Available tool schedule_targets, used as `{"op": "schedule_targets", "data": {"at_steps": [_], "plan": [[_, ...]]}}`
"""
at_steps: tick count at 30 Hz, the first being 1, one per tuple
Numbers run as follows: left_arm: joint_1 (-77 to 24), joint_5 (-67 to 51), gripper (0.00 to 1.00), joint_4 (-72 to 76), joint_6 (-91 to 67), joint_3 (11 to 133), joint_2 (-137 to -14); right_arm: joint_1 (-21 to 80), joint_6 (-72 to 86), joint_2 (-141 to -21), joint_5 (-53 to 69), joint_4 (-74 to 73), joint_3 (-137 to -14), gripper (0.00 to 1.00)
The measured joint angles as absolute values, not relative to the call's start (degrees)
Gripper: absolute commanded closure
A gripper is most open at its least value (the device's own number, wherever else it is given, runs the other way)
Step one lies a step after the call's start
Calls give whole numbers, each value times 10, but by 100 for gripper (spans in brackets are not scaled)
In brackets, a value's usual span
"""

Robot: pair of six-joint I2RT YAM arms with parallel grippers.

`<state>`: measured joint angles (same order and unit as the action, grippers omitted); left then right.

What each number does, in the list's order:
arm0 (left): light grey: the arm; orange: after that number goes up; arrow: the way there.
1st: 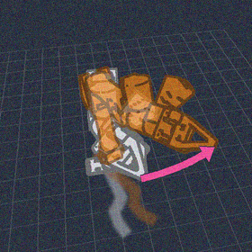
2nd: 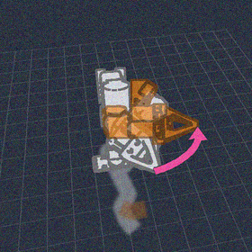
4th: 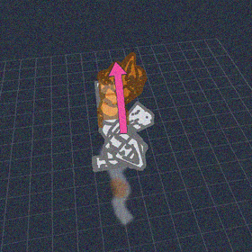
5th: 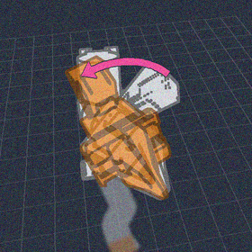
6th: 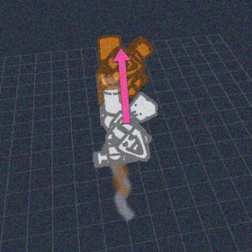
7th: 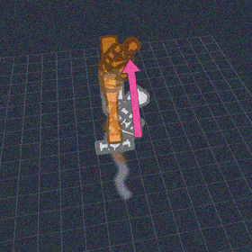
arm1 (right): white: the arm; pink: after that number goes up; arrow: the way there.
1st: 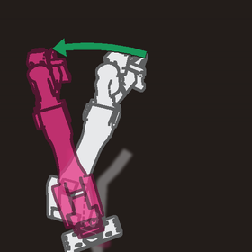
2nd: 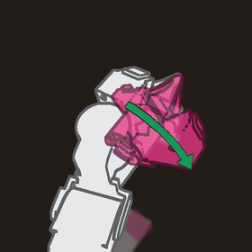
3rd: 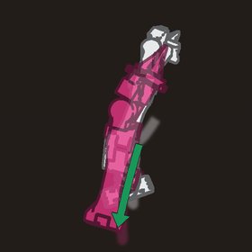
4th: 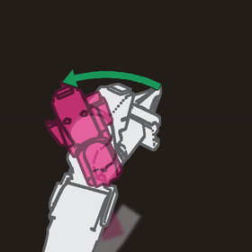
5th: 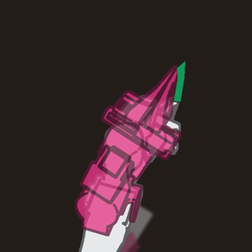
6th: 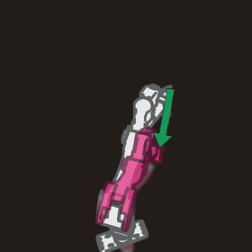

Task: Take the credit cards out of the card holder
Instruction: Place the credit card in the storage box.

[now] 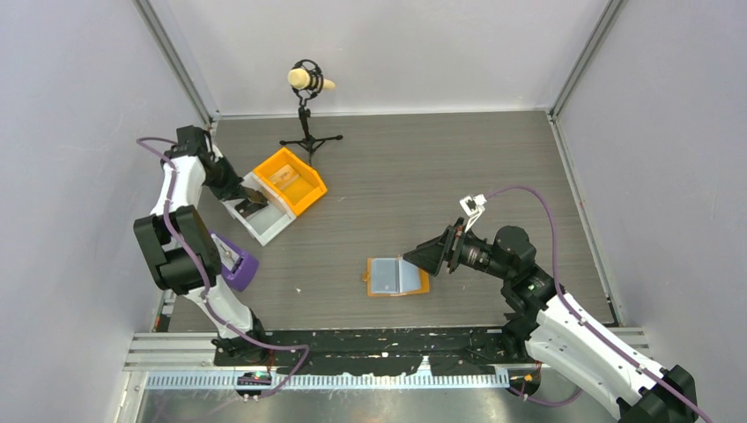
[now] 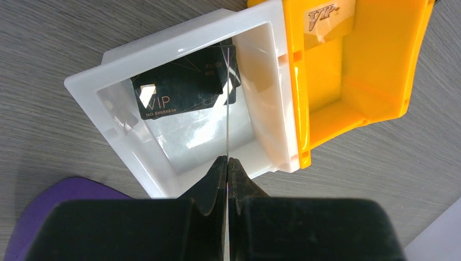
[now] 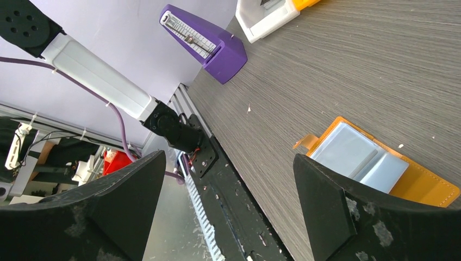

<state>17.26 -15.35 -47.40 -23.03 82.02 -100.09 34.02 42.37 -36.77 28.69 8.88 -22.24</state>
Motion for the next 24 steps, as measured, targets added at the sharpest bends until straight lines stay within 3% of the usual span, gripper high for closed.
{"op": "schedule_targets", "data": {"at_steps": [24], "plan": [[173,-131,100,-470,-236,852,-1048,340,424,-368,285,83,-227,5]]}}
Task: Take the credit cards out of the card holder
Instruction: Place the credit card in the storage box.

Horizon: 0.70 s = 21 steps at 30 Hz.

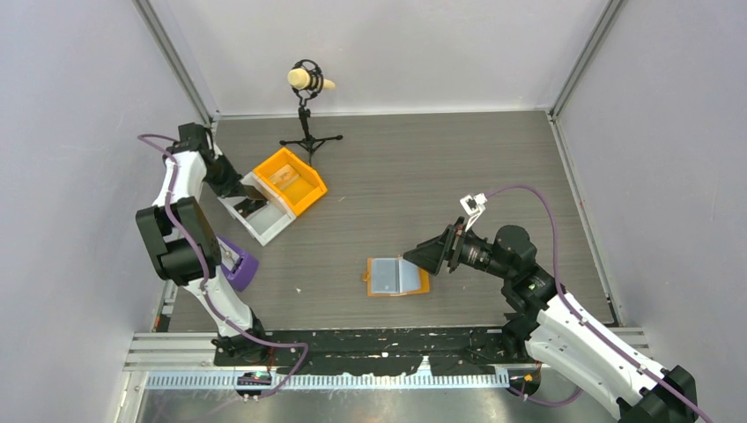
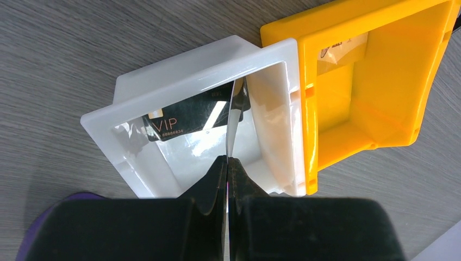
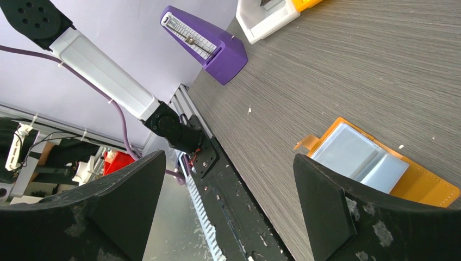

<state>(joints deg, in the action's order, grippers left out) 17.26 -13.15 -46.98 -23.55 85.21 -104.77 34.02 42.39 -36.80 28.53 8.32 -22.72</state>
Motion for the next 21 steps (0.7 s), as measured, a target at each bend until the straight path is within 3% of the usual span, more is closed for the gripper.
{"op": "schedule_targets", "data": {"at_steps": [21], "plan": [[162,-151,100,-466,-256,854,-968,340,434,-375,296,86,-230,5]]}}
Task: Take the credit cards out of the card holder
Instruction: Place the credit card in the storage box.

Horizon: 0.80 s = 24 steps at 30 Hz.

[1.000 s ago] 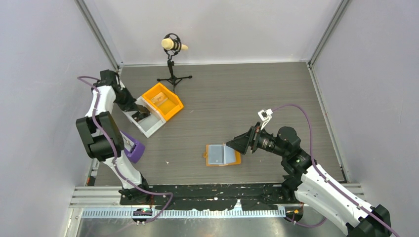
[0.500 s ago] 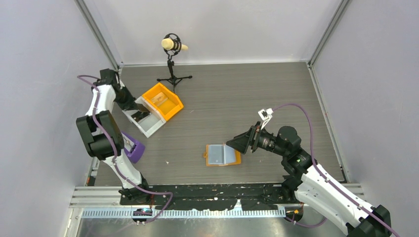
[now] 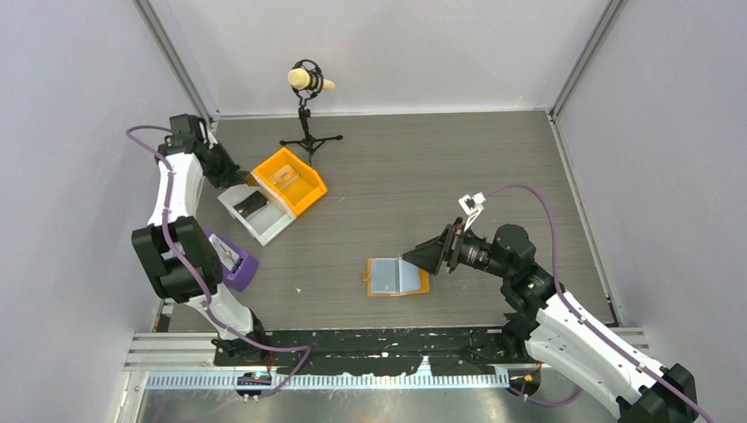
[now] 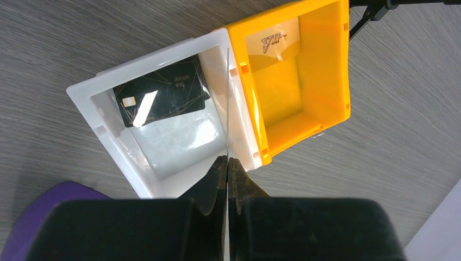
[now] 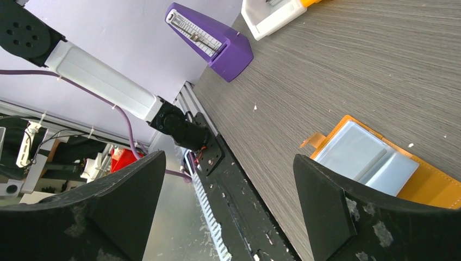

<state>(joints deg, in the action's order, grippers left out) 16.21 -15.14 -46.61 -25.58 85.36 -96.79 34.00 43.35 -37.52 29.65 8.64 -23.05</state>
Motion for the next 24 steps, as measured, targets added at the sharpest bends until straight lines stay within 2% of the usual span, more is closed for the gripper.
{"op": "schedule_targets", "data": {"at_steps": [20,24], "plan": [[163,-120,100,-495,-250,863,-1037,340,432,-360,303,80,-244,5],[163,-116,93,-493,-250,860,-1044,340,432,-358,303,80,-244,5]]}}
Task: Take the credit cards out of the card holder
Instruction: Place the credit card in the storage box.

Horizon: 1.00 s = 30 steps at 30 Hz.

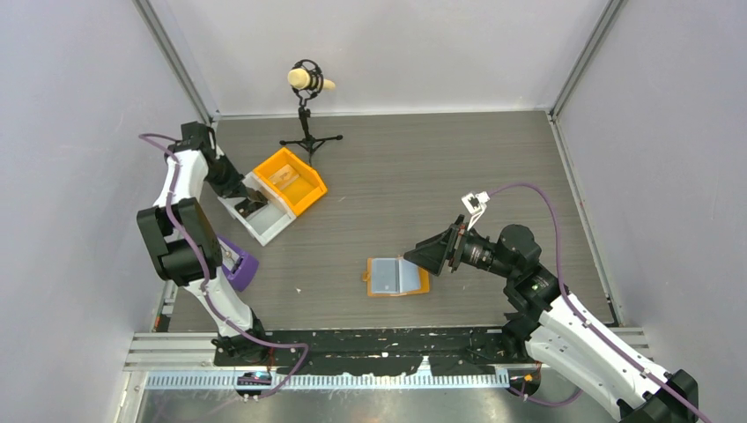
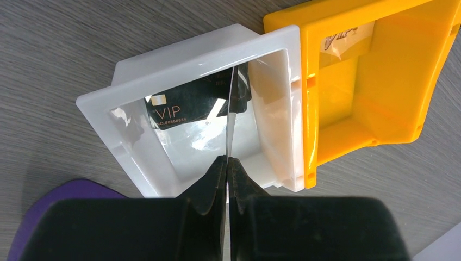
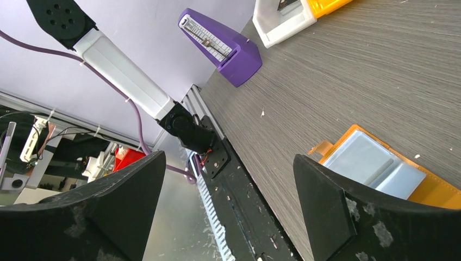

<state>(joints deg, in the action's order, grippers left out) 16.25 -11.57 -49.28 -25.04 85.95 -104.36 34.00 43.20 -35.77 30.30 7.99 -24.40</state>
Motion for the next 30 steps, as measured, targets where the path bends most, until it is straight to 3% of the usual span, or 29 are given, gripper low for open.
{"op": "schedule_targets", "data": {"at_steps": [12,30], "plan": [[163,-92,77,-492,-251,859,-1055,340,432,-358,303,77,-244,5],[163,-74,67,-513,-246,882,-1042,340,429,-374,285,63,-246,5]]}}
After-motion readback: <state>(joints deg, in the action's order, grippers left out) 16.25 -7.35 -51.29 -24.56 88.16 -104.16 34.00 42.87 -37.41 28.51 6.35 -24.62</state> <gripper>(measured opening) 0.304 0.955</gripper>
